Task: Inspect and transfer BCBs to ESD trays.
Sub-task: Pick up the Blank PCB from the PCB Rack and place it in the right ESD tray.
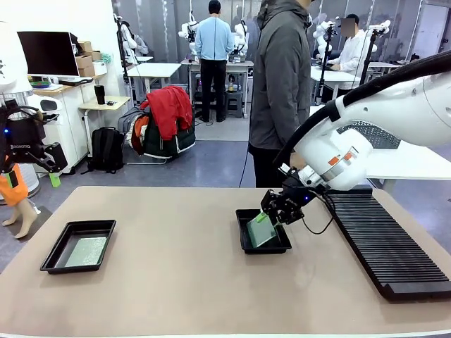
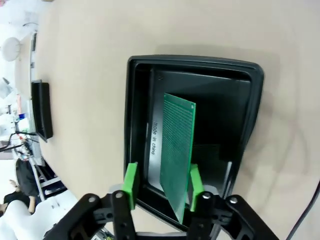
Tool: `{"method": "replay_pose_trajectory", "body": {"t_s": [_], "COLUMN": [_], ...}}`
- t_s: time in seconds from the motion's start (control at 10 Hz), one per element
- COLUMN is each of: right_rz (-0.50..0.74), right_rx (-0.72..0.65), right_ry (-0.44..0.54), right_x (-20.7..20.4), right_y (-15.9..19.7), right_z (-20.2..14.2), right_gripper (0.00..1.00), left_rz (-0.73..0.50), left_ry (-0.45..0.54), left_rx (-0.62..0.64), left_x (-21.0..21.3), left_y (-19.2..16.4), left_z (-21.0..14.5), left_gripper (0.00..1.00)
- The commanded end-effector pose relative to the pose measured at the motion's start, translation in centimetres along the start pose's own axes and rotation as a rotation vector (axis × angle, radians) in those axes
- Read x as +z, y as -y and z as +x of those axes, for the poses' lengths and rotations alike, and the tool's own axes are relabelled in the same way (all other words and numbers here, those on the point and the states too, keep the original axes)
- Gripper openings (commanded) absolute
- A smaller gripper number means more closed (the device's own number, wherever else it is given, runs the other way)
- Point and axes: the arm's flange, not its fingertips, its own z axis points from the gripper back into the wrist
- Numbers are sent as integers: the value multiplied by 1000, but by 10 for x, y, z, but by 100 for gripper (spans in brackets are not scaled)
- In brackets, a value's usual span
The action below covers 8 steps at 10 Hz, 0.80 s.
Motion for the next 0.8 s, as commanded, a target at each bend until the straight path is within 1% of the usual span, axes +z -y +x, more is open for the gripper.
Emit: {"method": "replay_pose_trajectory", "body": {"t_s": [0.0, 0.1, 0.2, 0.4, 0.7], "right_rz": [-143, -198, -259, -395, -480], "right_rx": [-19, -23, -28, -60, -60], "right_ry": [-23, -30, -34, -32, -32], "right_x": [9, 15, 21, 33, 44], "right_y": [-21, -28, -36, -48, -62], "right_z": [2, 4, 6, 8, 6], "right_gripper": [99, 84, 100, 100, 100], "left_rz": [-1, -1, -1, -1, -1], "left_ry": [5, 5, 5, 5, 5], "left_rx": [0, 0, 0, 0, 0], "left_x": [-1, -1, -1, -1, -1], "left_y": [0, 0, 0, 0, 0], "left_z": [0, 0, 0, 0, 0], "left_gripper": [100, 100, 100, 100, 100]}}
